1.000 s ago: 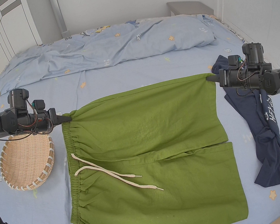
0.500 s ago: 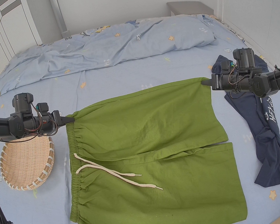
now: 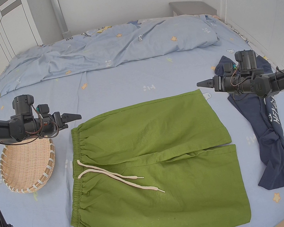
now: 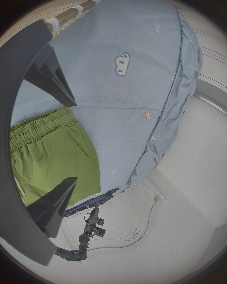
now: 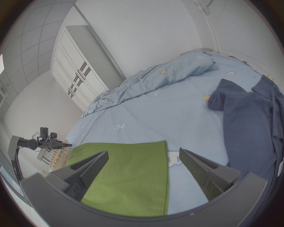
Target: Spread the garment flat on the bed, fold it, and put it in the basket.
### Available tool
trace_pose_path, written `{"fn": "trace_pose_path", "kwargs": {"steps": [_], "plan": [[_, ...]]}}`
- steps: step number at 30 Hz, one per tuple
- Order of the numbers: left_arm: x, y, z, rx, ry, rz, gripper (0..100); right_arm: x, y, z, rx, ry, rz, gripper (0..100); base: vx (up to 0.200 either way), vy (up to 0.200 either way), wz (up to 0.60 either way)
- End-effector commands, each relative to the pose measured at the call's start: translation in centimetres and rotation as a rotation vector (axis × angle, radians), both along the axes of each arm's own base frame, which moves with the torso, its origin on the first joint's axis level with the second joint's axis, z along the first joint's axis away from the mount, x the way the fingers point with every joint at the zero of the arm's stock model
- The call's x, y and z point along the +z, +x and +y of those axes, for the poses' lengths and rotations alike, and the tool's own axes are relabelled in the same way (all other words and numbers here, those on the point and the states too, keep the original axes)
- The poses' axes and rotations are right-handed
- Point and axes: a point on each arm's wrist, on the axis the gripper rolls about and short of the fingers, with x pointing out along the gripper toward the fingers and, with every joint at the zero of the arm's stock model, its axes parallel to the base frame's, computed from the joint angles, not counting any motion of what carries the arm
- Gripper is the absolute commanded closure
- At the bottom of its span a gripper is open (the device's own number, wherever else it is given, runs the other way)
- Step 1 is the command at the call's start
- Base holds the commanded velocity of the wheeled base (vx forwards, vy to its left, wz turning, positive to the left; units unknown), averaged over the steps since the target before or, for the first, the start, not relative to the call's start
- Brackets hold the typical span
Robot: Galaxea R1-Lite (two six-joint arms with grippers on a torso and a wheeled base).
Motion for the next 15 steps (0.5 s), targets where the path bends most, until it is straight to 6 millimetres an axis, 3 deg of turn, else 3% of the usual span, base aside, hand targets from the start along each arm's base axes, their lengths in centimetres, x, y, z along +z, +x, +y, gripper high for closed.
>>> {"fn": "trace_pose_path", "kwargs": {"steps": [1, 3, 6, 12, 13, 14, 15], "plan": [[3.9, -3.1, -0.8, 0.001, -0.021, -0.045, 0, 2.4, -1.9, -1.1, -0.029, 0.042, -0.005, 0, 0.000, 0.000, 0.00], [4.4, -3.7, -0.9, 0.004, -0.030, -0.044, 0, 2.9, -2.5, -1.3, -0.035, 0.053, 0.000, 0, 0.000, 0.000, 0.00], [5.5, -8.1, -1.7, 0.043, -0.139, 0.056, 0, 3.2, -6.6, -2.0, -0.052, 0.076, 0.079, 0, 0.000, 0.000, 0.00], [2.2, -14.6, -1.7, 0.076, -0.194, 0.245, 0, 1.4, -13.8, -3.1, -0.069, 0.064, 0.206, 0, 0.000, 0.000, 0.00], [2.2, -14.6, -1.7, 0.076, -0.194, 0.245, 0, 1.4, -13.8, -3.1, -0.069, 0.064, 0.206, 0, 0.000, 0.000, 0.00], [0.5, -16.6, -1.8, 0.071, -0.208, 0.317, 0, 0.5, -16.3, -3.2, -0.053, 0.069, 0.254, 0, 0.000, 0.000, 0.00], [0.4, -16.8, -1.8, 0.070, -0.209, 0.322, 0, 0.5, -16.5, -3.2, -0.052, 0.070, 0.255, 0, 0.000, 0.000, 0.00]]}}
